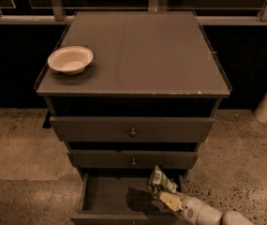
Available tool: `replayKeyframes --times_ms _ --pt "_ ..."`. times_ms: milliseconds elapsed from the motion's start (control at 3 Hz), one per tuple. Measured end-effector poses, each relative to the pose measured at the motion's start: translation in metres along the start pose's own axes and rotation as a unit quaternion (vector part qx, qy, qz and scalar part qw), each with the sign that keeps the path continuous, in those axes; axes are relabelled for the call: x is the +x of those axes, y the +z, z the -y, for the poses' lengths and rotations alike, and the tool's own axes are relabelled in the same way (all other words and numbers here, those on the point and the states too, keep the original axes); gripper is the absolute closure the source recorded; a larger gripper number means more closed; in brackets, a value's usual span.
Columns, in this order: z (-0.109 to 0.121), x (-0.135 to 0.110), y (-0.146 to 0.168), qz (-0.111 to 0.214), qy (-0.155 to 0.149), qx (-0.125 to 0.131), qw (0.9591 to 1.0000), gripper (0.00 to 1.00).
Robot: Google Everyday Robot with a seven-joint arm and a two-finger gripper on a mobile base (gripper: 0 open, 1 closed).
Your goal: Place green jalapeno chip bag into bottom drawer
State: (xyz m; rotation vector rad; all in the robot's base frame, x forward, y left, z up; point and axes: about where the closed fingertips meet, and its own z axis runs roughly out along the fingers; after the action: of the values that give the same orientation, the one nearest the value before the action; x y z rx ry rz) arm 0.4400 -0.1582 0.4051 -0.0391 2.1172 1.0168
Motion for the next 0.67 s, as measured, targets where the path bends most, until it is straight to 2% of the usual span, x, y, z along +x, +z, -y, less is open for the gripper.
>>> replayKeyframes --times_ms 333,667 --pt "0.029 0.036 0.027 -0.022 0.023 0.01 0.9994 1.0" --pt "0.051 0.07 0.057 -0.047 0.028 0.009 0.9985 1.0"
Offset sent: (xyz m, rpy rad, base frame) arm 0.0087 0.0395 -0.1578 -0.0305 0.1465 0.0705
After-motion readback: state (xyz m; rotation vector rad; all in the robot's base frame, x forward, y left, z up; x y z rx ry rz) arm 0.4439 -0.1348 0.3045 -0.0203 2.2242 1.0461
